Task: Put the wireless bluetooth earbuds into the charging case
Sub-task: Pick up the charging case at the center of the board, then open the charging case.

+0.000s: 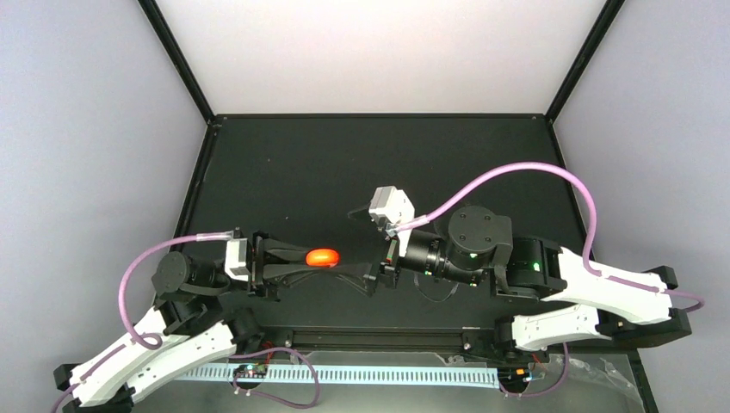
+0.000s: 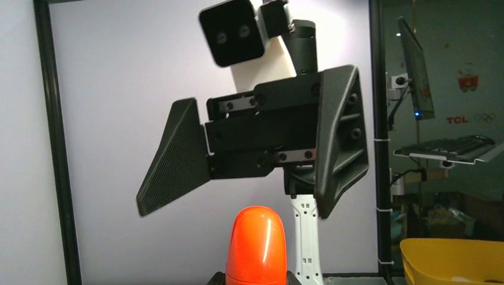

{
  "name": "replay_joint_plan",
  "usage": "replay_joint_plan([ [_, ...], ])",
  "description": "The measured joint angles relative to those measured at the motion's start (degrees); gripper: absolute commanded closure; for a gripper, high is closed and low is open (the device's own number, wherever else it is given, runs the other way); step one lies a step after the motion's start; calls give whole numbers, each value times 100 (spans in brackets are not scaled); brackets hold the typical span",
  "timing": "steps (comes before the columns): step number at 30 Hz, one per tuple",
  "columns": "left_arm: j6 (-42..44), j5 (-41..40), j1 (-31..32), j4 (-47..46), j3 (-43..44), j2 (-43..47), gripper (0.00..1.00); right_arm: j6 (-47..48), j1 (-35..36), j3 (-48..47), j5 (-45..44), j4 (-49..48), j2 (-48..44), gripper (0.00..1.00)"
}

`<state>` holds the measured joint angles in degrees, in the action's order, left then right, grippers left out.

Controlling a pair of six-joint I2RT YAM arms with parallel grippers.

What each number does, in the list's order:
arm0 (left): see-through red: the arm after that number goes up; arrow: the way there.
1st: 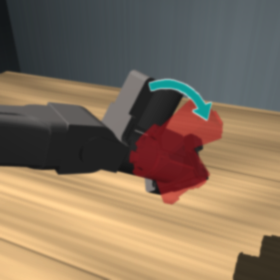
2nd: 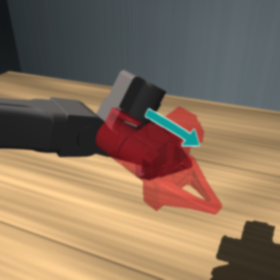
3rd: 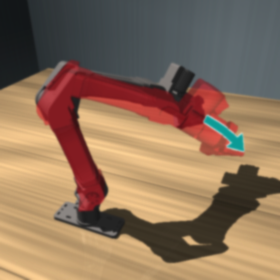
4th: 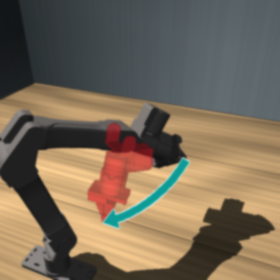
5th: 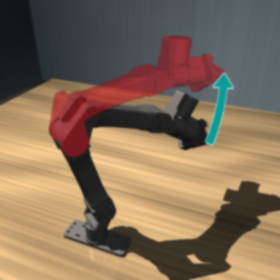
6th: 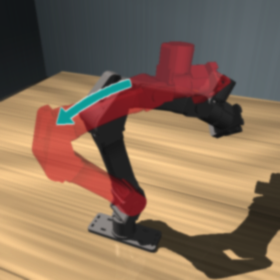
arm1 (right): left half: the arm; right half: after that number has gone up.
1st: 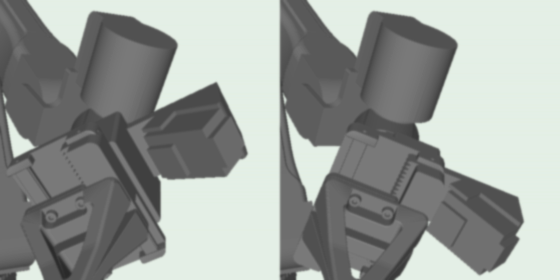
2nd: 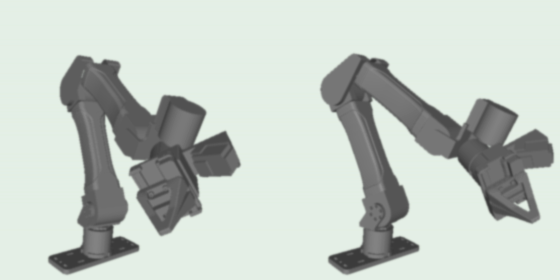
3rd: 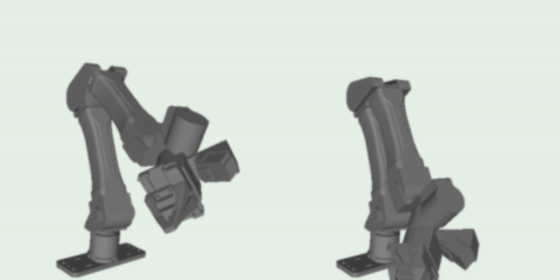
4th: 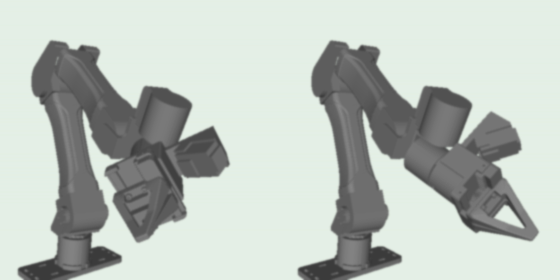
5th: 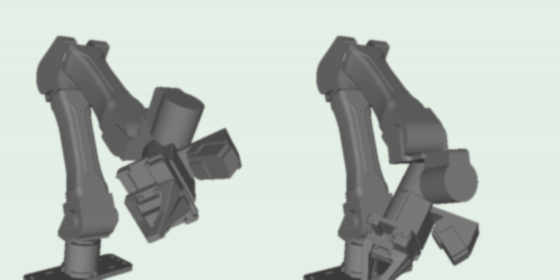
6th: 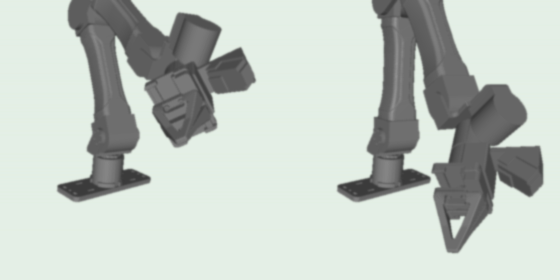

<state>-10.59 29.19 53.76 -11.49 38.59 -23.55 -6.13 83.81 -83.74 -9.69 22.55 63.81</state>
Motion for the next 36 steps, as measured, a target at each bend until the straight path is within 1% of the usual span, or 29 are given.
replay_joint_plan([
  [13, 190, 496, 0, 192, 179, -103, 98, 0, 2, -162, -92, 444, 280, 3],
  [22, 258, 525, -7, 341, 179, -157, 99, -2, 28, -186, -424, 452, 267, 3],
  [28, 275, 643, 0, 420, 179, -153, 98, -7, -33, -221, -841, 378, 192, 3],
  [36, 289, 654, 0, 470, 177, -101, 98, -24, -42, -188, -933, 308, 68, 3],
])
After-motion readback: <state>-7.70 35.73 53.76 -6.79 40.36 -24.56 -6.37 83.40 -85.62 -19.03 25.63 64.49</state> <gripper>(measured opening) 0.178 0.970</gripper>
